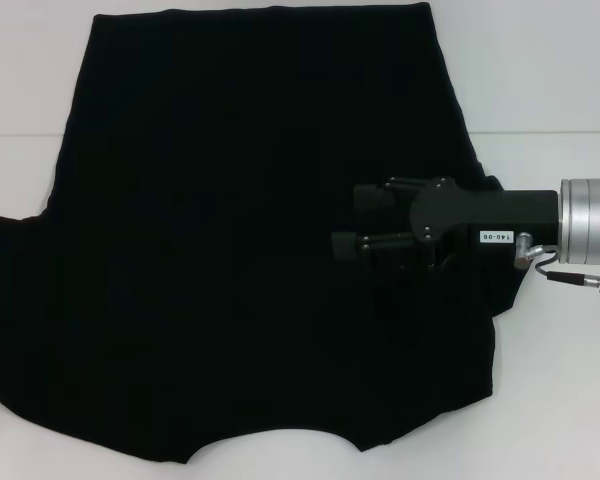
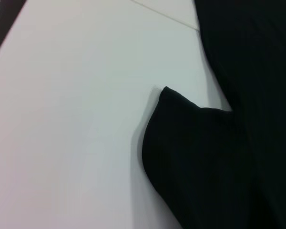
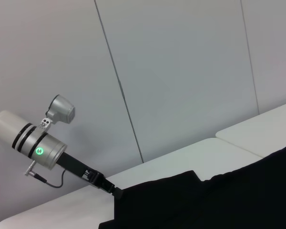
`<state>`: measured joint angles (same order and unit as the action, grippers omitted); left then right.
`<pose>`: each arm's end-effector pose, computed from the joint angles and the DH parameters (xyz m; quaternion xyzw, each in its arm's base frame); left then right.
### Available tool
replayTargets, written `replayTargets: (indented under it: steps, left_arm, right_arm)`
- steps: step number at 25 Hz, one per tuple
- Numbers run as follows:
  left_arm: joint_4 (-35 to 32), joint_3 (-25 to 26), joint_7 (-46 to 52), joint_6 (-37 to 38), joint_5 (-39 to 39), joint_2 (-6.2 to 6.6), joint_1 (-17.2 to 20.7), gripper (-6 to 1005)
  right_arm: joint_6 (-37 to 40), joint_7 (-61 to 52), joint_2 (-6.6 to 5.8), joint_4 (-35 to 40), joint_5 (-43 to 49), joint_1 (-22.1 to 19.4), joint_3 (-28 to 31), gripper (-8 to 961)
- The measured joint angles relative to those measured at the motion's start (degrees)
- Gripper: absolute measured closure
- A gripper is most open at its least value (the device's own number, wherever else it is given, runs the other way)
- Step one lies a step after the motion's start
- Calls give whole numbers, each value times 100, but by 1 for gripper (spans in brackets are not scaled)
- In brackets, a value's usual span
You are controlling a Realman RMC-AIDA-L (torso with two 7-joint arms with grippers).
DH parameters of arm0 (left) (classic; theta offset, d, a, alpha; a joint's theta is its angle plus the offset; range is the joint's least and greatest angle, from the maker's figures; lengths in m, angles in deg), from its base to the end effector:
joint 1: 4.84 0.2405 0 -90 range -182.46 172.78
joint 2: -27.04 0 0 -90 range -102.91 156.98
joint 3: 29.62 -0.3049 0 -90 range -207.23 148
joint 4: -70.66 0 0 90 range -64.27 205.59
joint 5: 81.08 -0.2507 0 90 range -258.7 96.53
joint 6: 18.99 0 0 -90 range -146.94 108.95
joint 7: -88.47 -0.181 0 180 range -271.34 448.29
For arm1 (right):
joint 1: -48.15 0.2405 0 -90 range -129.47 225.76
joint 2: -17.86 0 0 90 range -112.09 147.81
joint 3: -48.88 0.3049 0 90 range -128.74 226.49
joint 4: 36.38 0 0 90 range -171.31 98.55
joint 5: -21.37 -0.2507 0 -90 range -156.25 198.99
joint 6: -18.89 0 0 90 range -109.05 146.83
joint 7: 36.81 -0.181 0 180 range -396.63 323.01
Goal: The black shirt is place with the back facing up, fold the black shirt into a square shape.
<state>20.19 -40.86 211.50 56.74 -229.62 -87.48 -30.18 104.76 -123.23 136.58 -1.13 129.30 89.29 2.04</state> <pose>-0.4927 0.3613 0.0901 -0.6776 -0.6329 -0.1076 0.3588 0.2173 0.4493 -0.0707 -0.9426 0.1859 0.2663 0.0780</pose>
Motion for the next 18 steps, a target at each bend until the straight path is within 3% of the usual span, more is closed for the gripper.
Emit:
replayTargets:
  steps: [18]
  left_arm:
    - [17,167,-97,-171,54,80,-146,1000]
  right_arm:
    - [-6,-27,1,22,0,-19,-1,46]
